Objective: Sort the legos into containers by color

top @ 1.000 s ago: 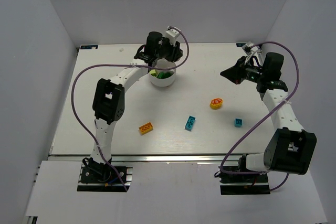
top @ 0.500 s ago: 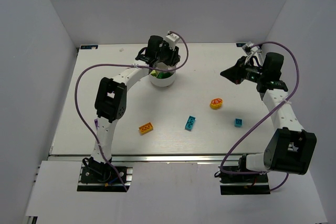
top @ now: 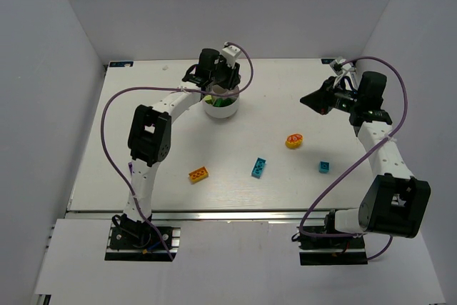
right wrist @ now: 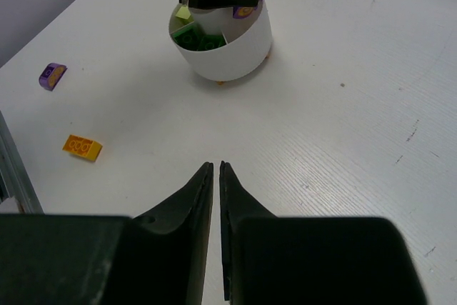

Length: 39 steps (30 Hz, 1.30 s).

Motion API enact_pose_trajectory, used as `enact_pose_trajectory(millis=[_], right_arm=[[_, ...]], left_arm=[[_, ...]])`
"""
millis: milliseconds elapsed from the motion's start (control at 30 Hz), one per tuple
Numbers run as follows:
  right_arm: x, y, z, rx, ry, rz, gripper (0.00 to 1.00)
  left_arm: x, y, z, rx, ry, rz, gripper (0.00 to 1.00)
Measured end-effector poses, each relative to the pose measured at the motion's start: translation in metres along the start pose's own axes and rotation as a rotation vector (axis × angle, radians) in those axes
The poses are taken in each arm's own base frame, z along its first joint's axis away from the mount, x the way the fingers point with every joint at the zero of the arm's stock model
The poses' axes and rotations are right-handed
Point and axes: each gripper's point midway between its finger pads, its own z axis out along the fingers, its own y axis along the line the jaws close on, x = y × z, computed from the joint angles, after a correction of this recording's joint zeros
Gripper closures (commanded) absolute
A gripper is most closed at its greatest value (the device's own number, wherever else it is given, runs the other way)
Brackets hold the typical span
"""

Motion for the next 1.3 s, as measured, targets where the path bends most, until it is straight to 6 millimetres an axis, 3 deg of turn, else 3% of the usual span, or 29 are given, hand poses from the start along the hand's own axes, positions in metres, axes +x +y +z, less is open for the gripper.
enact_pose_trajectory(millis=[200, 433, 533, 667, 700, 733, 867, 900, 1000, 1033, 1100, 1133, 1167, 1300], right_arm=[[0.000, 0.000, 0.000, 0.000, 0.000, 0.000, 0.82], [0.003, -0.002, 0.001, -0.001, 0.006, 0.009, 0.78], [0.004, -0.003, 0.002, -0.001, 0.007, 0.008, 0.72], [0.005, 0.001, 0.001, -0.035, 0.009, -0.035, 0.53], [0.006, 0.003, 0.001, -0.048, 0.010, -0.051, 0.44], [0.007, 0.005, 0.001, -0.063, 0.014, -0.076, 0.41], [0.026, 0.013, 0.004, -0.136, 0.062, -0.179, 0.32], [0.032, 0.015, 0.007, -0.156, 0.080, -0.195, 0.32], [0.056, 0.026, 0.017, -0.225, 0.147, -0.229, 0.34], [0.062, 0.031, 0.021, -0.244, 0.167, -0.236, 0.36], [0.071, 0.041, 0.031, -0.259, 0.206, -0.251, 0.45], [0.073, 0.045, 0.035, -0.258, 0.222, -0.256, 0.50], [0.075, 0.048, 0.040, -0.253, 0.236, -0.256, 0.61], [0.073, 0.045, 0.051, -0.160, 0.282, -0.215, 0.66]], left_arm=[[0.002, 0.004, 0.000, -0.020, 0.008, 0.001, 0.33], [0.001, 0.004, -0.001, -0.023, 0.007, -0.003, 0.33], [-0.002, 0.004, -0.001, -0.023, -0.002, -0.016, 0.38], [-0.028, 0.002, -0.011, -0.033, -0.074, -0.057, 0.81], [-0.040, 0.002, -0.019, -0.039, -0.105, -0.070, 0.96], [-0.051, 0.000, -0.029, -0.046, -0.132, -0.080, 1.00], [-0.099, -0.009, -0.103, -0.100, -0.227, -0.158, 1.00], [-0.110, -0.011, -0.128, -0.122, -0.248, -0.183, 0.94], [-0.127, -0.012, -0.205, -0.200, -0.302, -0.263, 0.60], [-0.121, -0.009, -0.227, -0.238, -0.310, -0.298, 0.41], [-0.090, 0.000, -0.266, -0.328, -0.277, -0.374, 0.32], [-0.066, 0.008, -0.279, -0.383, -0.240, -0.421, 0.22], [-0.043, 0.015, -0.288, -0.432, -0.199, -0.457, 0.19], [0.079, 0.046, -0.318, -0.677, 0.081, -0.646, 0.12]])
